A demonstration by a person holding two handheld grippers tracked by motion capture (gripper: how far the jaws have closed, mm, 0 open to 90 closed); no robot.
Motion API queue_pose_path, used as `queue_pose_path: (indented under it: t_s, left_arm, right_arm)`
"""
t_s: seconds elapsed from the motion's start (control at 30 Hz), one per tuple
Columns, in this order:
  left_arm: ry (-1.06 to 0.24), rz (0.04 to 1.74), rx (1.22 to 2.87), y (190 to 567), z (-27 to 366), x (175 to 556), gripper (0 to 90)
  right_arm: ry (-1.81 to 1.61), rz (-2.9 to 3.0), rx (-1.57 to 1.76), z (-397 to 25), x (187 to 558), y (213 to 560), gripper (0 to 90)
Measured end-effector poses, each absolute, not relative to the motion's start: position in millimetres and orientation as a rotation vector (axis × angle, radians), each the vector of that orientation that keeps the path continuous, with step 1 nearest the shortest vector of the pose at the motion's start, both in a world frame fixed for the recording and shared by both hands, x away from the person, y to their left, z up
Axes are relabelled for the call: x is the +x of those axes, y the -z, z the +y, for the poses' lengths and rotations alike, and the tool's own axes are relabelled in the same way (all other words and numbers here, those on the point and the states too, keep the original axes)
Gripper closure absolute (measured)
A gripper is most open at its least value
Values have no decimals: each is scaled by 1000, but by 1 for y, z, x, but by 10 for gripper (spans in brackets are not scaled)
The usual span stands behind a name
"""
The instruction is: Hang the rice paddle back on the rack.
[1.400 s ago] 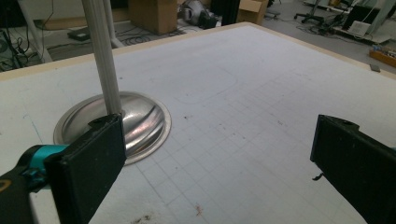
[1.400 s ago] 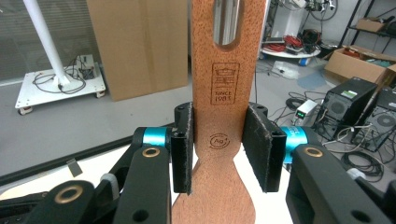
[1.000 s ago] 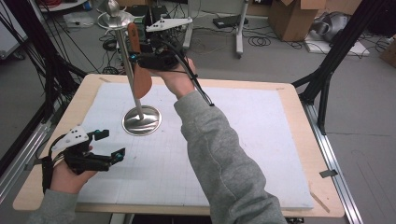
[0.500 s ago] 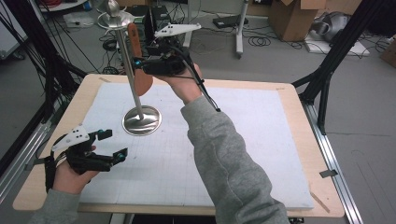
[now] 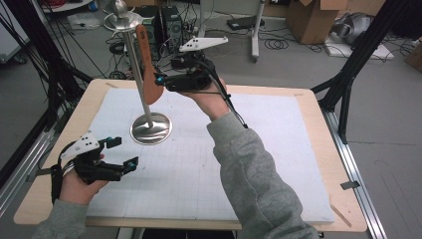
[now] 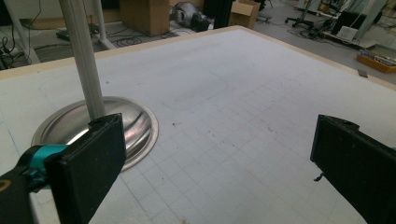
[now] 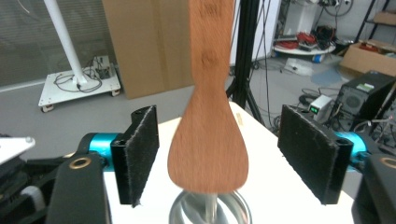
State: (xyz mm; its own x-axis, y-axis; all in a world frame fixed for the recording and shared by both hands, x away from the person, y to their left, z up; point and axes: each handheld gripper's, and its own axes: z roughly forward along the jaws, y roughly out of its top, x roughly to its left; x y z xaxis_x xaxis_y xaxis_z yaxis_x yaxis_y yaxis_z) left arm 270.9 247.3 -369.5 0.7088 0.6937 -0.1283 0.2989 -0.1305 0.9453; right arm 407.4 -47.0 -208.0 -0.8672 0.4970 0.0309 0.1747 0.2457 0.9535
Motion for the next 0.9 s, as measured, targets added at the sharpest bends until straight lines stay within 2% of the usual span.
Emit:
queue_pose_path:
  t_s: [0.03,0.1,0.27,0.9]
  left_arm:
    - [-411,798,1720,370,247,271,40]
    - [-405,793,1718,370,246,273,40]
    - [-404,777,1702,369,247,275,40]
    - [-402,782,1658,366,253,276,40]
  right_arm:
    - [-1661,2244,625,-47,407,208,260]
    - [-1655,2254,647,-54,407,214,205]
    - [-1665,2252,648,-65,405,223,167]
    - [-1597,2313,633,-92,389,253,135]
